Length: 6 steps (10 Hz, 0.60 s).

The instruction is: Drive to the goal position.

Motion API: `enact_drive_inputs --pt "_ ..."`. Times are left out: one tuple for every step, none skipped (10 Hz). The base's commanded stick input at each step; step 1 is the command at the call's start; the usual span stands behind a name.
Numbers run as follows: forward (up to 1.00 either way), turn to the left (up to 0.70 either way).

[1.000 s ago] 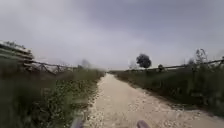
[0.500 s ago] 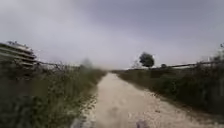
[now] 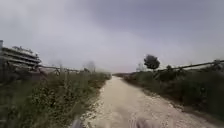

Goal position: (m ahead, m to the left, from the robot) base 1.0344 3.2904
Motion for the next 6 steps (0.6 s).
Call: enact_drive_inputs --pt "1.00 0.00" --pt "1.00 0.00" --pt "1.00 0.00" --pt "1.00 0.00" --pt "1.00 0.00" --pt "1.00 0.00"
